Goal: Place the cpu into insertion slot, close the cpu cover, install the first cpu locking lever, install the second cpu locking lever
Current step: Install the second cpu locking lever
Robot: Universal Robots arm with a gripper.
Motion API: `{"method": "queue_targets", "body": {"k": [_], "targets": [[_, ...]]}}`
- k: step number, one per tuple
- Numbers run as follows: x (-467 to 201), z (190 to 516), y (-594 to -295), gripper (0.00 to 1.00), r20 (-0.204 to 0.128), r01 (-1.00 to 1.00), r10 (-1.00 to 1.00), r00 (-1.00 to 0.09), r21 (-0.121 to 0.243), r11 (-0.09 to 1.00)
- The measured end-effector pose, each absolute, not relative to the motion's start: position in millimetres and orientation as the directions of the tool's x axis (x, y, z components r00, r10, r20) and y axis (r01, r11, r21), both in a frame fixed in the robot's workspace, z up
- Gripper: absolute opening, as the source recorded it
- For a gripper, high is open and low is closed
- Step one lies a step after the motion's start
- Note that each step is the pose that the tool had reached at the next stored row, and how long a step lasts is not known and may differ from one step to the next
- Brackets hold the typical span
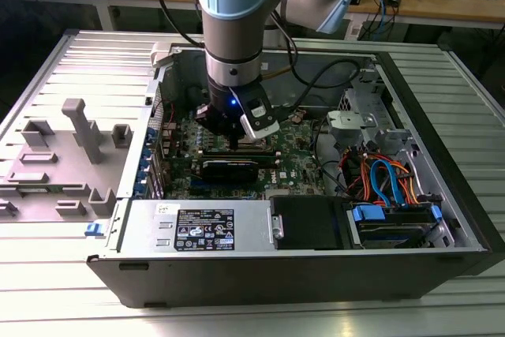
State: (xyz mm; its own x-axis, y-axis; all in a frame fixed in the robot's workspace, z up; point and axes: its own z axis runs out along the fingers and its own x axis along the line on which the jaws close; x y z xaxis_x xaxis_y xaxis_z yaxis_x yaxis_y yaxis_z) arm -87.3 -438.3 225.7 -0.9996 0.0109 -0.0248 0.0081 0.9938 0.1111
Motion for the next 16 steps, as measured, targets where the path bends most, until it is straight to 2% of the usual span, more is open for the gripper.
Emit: {"method": "queue_targets", "body": {"k": [16], "targets": [[-99, 218, -438, 0.11, -0.023, 0.005, 0.008, -1.0, 0.127, 0.992]]}}
